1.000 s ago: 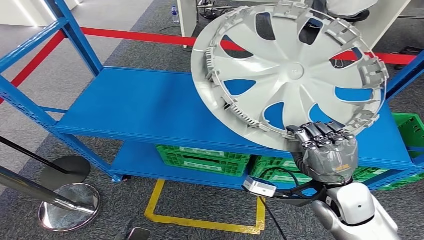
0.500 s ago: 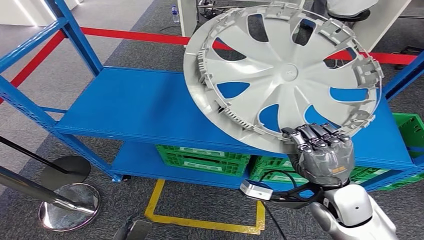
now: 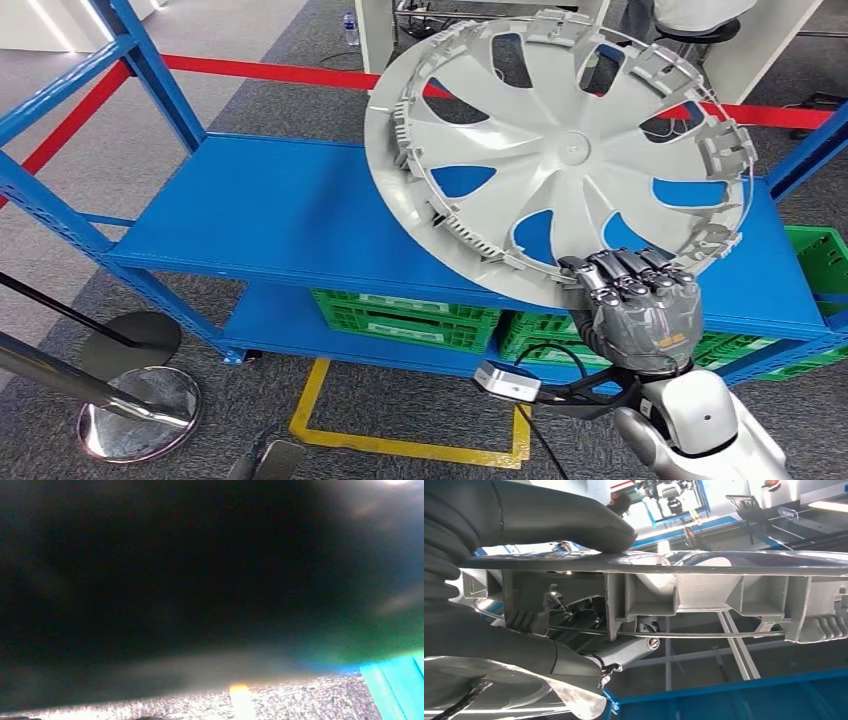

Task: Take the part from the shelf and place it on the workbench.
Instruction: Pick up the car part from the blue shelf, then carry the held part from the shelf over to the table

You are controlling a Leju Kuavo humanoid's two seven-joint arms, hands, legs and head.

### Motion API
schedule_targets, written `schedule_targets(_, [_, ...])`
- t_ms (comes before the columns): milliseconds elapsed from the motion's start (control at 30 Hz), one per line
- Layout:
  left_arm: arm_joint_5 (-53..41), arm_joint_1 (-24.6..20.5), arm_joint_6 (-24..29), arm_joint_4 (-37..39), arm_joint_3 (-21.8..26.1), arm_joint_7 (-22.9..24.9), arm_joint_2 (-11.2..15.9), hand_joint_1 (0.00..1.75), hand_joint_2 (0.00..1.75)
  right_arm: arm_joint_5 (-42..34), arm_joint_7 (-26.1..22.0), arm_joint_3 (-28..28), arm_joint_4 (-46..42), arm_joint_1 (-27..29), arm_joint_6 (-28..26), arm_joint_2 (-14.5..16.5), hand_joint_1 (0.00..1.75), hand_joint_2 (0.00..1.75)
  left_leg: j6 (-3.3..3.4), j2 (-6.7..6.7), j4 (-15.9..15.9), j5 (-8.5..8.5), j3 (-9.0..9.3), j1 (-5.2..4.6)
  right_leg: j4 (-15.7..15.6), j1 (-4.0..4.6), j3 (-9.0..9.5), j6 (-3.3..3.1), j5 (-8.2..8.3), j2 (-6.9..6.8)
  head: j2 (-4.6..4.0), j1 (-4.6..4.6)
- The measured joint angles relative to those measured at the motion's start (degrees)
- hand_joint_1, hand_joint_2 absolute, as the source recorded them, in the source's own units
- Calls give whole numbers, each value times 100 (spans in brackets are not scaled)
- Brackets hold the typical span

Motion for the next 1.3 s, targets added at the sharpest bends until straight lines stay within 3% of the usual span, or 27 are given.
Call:
schedule_targets(433, [-86, -10, -39, 2, 0, 93, 13, 0, 0, 2, 167, 59, 39, -22, 0, 20, 175, 175, 21, 0, 18, -14, -8, -30, -11, -26, -1, 24, 12, -5, 1, -1])
schedule_targets(533, [-122, -11, -49, 8, 0, 131, 26, 0, 0, 2, 240, 91, 80, -66, 0, 55, 175, 175, 65, -8, 9, 0, -22, -51, -19, -37, 1, 61, 33, -26, -1, -3])
schedule_targets(600, [-130, -16, -50, 15, 1, 155, 26, 0, 0, 2, 283, 110, 109, -111, -1, 73, 175, 175, 127, -30, -57, 63, -16, -20, 30, -47, -52, 94, -29, 65, -1, 1])
schedule_targets(633, [-133, -24, -50, 17, 1, 168, 26, 0, 0, 1, 302, 117, 123, -125, -2, 76, 175, 175, 155, -48, -91, 93, -18, 0, 176, -51, -134, 103, -139, 176, 0, 9])
schedule_targets(700, [-142, -43, -54, 19, 2, 183, 22, 0, 0, 0, 331, 129, 156, -130, -5, 77, 175, 175, 183, -93, -119, 122, -32, 18, 818, -60, -452, 116, -471, 412, 1, 26])
schedule_targets(767, [-146, -52, -57, 23, 3, 188, 21, 0, 0, 0, 345, 146, 198, -118, -6, 76, 175, 175, 186, -145, -118, 126, -42, 18, 1530, -67, -819, 140, -668, 488, 1, 30])
schedule_targets(800, [-148, -54, -58, 26, 3, 190, 20, 0, 0, 0, 350, 157, 220, -114, -5, 76, 175, 175, 183, -173, -115, 127, -40, 19, 1648, -76, -905, 152, -604, 496, 1, 29])
schedule_targets(833, [-151, -55, -58, 30, 4, 193, 21, 0, 0, 0, 355, 167, 241, -113, -5, 76, 175, 175, 177, -202, -108, 127, -37, 23, 1537, -89, -889, 164, -422, 497, 1, 30])
schedule_targets(900, [-167, -59, -57, 34, 4, 199, 20, 0, 0, 0, 369, 179, 269, -121, -6, 76, 175, 175, 141, -256, -73, 114, -38, 36, 873, -121, -643, 181, 44, 500, 1, 32])
schedule_targets(967, [-184, -68, -54, 38, 4, 207, 25, 0, 0, 0, 382, 189, 287, -130, -9, 78, 175, 175, 67, -296, -9, 112, -90, 31, 382, -117, -430, 166, 270, 521, 1, 40])
schedule_targets(1100, [-194, -69, -50, 43, 4, 216, 34, 0, 0, -1, 396, 217, 307, -158, -20, 91, 175, 175, -76, -318, 89, 114, -228, 31, 235, -108, -427, 63, 267, 529, 1, 22])
schedule_targets(1167, [-196, -75, -50, 44, 3, 217, 36, 0, 0, -1, 415, 220, 312, -176, -20, 97, 175, 175, -147, -317, 451, -180, -392, 52, 180, -126, -471, -39, 293, 518, 1, -4])
schedule_targets(1233, [-197, -74, -50, 44, 3, 218, 36, 0, 0, -2, 436, 220, 315, -187, -20, 104, 175, 175, -201, -316, 1181, -599, -654, 85, 184, -102, -542, -117, 343, 501, 1, -22])
schedule_targets(1267, [-197, -71, -50, 44, 3, 218, 37, 0, 0, -2, 440, 221, 318, -187, -20, 106, 175, 175, -213, -316, 1493, -726, -750, 98, 186, -88, -573, -137, 368, 493, 1, -21])
schedule_targets(1300, [-197, -70, -51, 44, 3, 219, 37, 0, 0, -2, 440, 223, 322, -188, -20, 107, 175, 175, -214, -316, 1641, -748, -770, 105, 187, -75, -604, -148, 395, 487, 1, -21])
